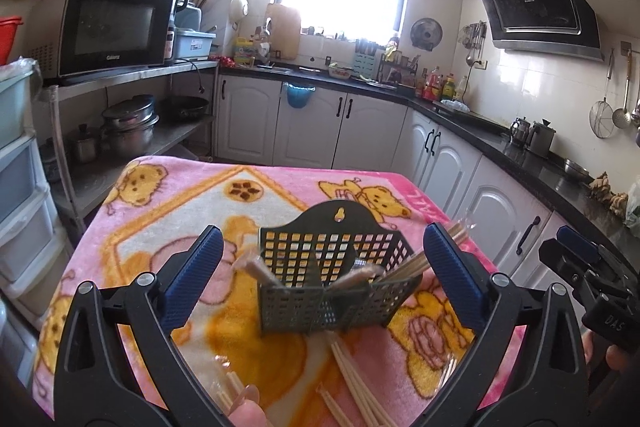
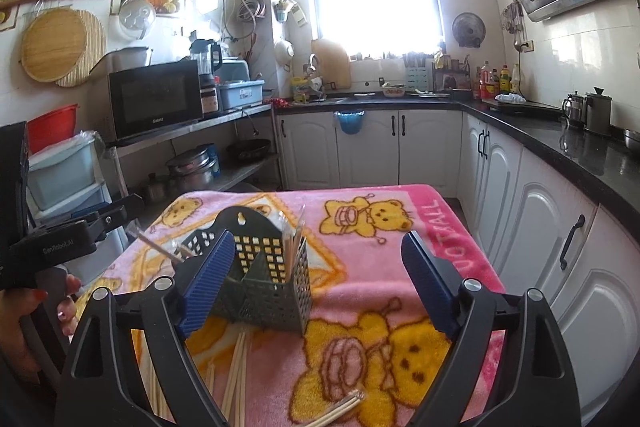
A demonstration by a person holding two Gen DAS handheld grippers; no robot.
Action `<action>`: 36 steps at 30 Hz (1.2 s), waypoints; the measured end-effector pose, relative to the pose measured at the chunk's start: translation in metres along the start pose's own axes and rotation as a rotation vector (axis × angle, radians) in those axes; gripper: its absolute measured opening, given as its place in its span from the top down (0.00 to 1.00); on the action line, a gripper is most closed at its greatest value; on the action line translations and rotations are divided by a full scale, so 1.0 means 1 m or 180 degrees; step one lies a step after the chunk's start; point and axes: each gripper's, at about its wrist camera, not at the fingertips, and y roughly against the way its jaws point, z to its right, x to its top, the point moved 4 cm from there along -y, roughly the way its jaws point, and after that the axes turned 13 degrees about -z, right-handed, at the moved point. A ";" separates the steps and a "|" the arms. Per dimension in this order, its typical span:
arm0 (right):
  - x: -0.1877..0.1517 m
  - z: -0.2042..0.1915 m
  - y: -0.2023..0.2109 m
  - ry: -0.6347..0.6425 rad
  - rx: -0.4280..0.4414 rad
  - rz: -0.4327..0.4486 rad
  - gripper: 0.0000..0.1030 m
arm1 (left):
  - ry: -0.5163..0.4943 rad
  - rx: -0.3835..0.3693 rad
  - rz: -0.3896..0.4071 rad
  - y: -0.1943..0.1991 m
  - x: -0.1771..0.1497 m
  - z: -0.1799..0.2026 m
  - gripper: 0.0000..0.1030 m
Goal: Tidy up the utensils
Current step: 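Withdraw the left tool from the caddy toward the chopstick pile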
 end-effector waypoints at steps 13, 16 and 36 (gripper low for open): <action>-0.030 -0.020 -0.016 0.0130 0.0148 -0.0281 0.20 | 0.0156 0.0058 -0.0192 -0.002 -0.037 -0.018 0.10; -0.037 -0.026 -0.020 0.0171 0.0176 -0.0347 0.20 | 0.0175 0.0086 -0.0220 -0.002 -0.044 -0.023 0.10; -0.066 -0.066 -0.053 0.0413 0.0360 -0.0708 0.20 | 0.0453 0.0279 -0.0445 -0.008 -0.081 -0.064 0.10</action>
